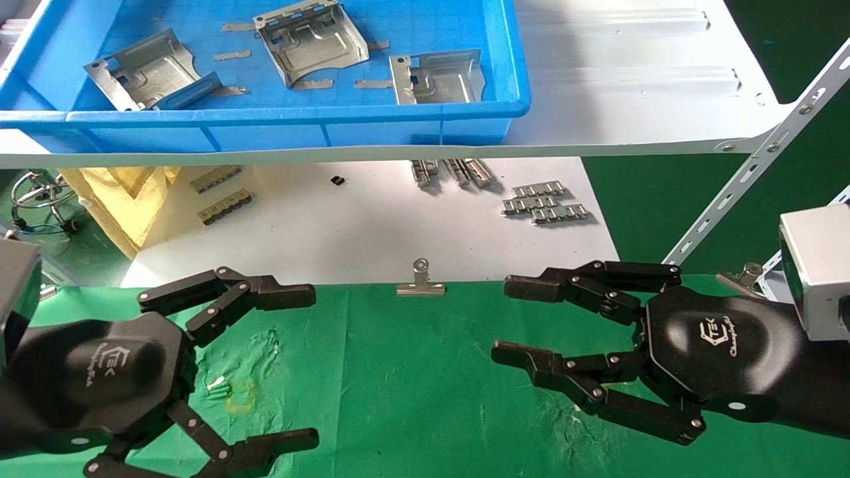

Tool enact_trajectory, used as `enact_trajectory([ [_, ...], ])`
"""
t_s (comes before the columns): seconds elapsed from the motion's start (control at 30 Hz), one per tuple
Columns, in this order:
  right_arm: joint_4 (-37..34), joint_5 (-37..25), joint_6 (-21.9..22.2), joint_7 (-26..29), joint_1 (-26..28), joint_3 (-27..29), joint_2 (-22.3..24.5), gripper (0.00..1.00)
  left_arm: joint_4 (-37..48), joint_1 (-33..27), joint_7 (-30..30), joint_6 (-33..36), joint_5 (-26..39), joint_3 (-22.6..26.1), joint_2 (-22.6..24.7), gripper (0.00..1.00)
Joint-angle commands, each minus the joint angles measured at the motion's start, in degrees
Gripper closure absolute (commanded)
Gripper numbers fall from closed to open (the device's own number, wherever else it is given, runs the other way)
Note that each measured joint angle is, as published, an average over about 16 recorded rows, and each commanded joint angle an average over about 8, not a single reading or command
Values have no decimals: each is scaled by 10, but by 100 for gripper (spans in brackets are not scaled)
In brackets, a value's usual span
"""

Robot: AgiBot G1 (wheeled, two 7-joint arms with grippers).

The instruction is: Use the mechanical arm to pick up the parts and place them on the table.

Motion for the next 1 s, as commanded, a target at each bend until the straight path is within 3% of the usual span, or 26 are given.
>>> enact_trajectory([
  [0.03, 0, 0, 0, 0, 0, 0, 0, 100, 0, 0, 0, 0, 0, 0, 0, 0],
  [0.67, 0, 0, 0, 0, 0, 0, 0, 100, -4, -15, -2, -3, 1, 1, 9, 0],
  [0.83, 0, 0, 0, 0, 0, 0, 0, 100, 3, -88, -17, -27, 27, 8, 36, 0],
  [1.0, 0, 0, 0, 0, 0, 0, 0, 100, 89, -226, -36, -61, 98, 38, 98, 0],
])
